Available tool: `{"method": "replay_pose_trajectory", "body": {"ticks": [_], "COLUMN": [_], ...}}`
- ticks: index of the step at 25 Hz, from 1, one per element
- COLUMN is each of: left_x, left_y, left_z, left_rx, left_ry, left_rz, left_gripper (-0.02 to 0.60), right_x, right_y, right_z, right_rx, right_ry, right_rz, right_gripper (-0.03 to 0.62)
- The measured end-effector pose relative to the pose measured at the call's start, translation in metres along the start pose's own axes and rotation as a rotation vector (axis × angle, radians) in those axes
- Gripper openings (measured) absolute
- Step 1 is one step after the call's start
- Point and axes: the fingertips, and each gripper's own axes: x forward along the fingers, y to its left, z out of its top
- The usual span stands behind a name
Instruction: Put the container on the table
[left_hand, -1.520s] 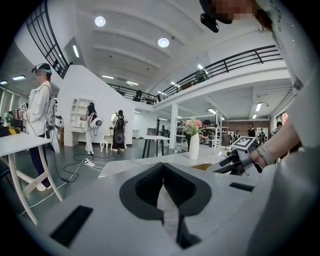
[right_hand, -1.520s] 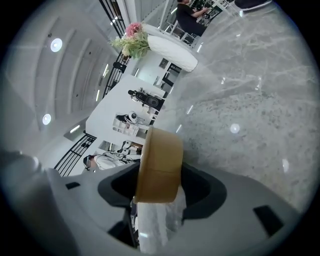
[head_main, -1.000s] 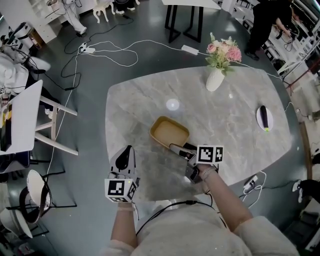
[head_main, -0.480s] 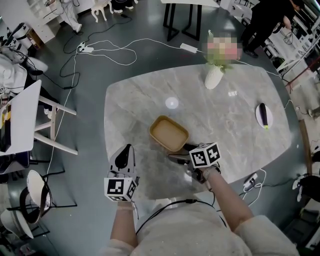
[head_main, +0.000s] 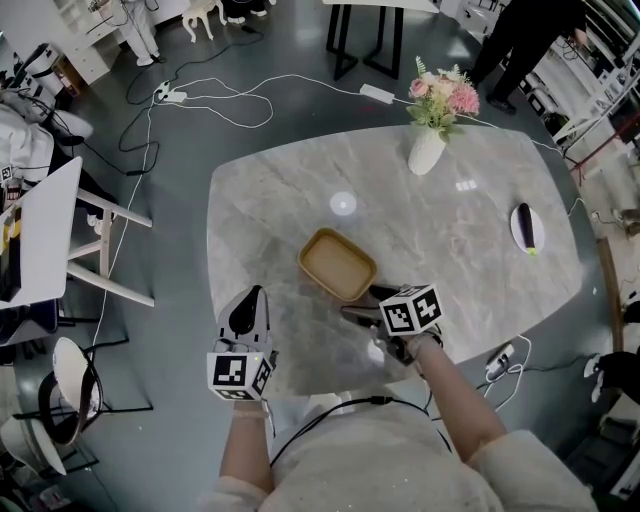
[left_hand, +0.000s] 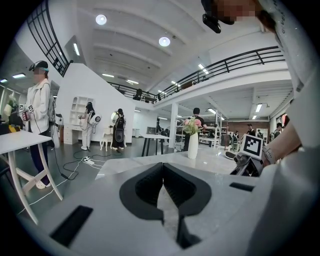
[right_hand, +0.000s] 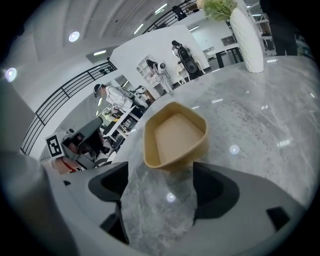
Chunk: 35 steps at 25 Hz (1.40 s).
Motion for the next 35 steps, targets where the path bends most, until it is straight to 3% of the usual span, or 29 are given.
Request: {"method": "replay_pose_trajectory", "body": {"ticks": [13,23,35], "left_x": [-0.002,-0.010,-0.023], "left_y": [-0.010,-0.014,-0.013], "left_z": [0.002,0.006,0.017], "left_rx": [0.002,0.016,-0.020], "left_ry": [0.003,-0.011,-0.055], "left_rz": [-0.033,-0.057,-0.080], "left_gripper": [0.005,0.005,0.005], "right_x": [-0.028,-0.051,-0.081], "right_y": [-0.004,-0.004,0.005], "right_z": [-0.011,-0.007,0.003], "right_rx": [-0.053,-0.066,-0.088], "right_ry": [-0.023,-0.140,-0.311], "right_rz": [-0.076,-0.149,-0.231], "right_gripper": [0.189,0.052,0.006]}}
